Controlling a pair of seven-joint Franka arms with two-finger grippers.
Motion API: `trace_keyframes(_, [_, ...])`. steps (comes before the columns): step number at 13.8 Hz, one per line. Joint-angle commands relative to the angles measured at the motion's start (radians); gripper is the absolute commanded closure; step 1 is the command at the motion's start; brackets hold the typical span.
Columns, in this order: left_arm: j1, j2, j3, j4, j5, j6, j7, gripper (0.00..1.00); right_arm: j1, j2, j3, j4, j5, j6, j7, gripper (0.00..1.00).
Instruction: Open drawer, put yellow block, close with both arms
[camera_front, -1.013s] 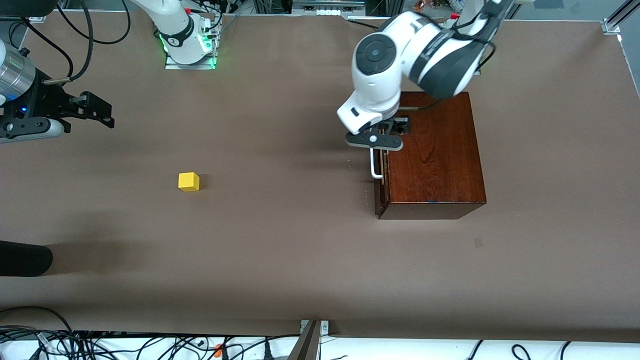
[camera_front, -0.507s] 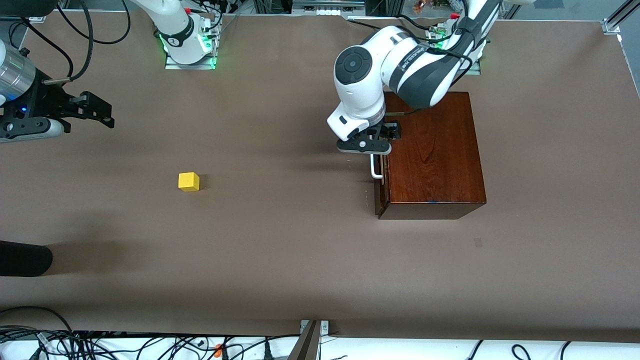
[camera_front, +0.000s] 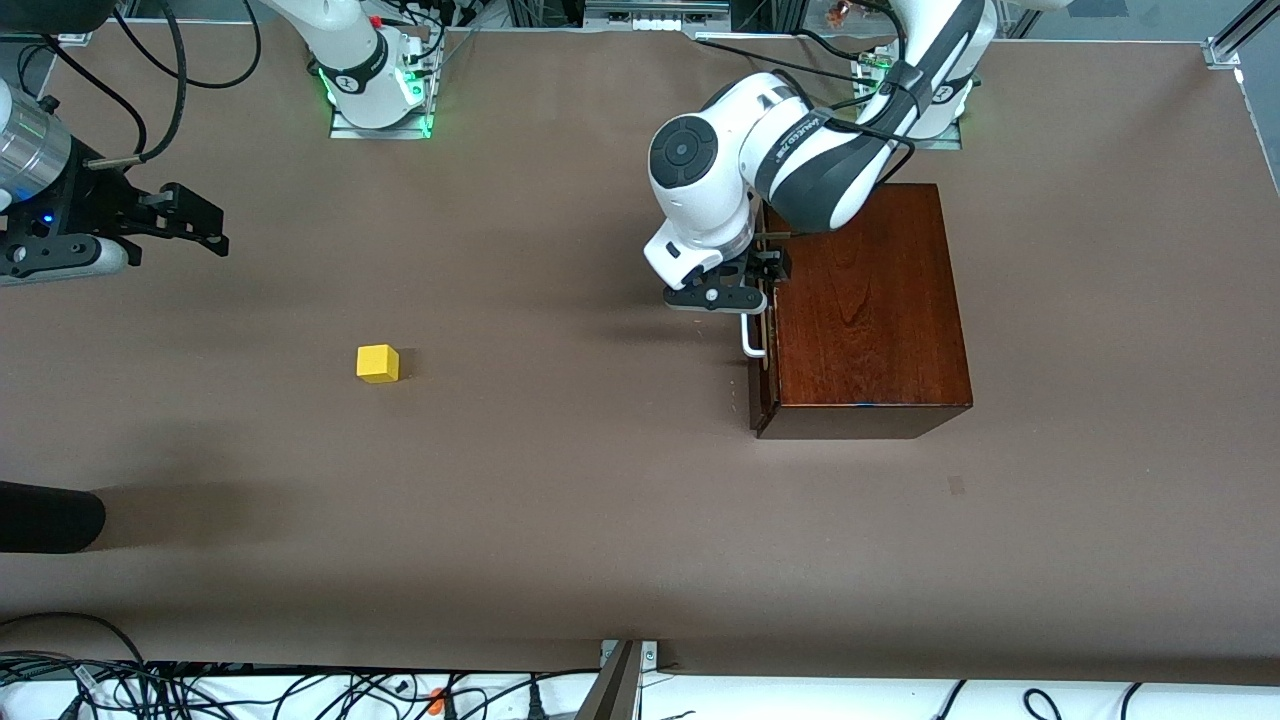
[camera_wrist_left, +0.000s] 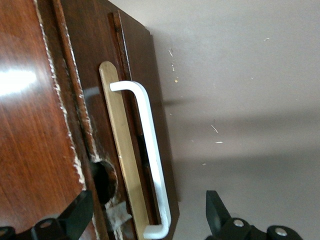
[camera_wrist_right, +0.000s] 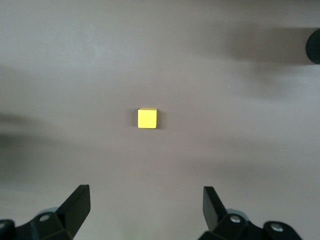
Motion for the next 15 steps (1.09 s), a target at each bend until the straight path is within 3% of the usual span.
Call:
trace_keyframes(1, [-0.022,0.032,0.008,0.032,0.046,-0.001,-0.032,0.0,-0.007,0.011,0.003,0.026,0.006,-0.014,-0.001,0.0])
trace_keyframes(15, [-0.038,0.104,0.008,0.03,0.09,0.036,-0.071,0.0,-0.009,0.011,0.003,0.026,0.006,-0.025,-0.001,0.0])
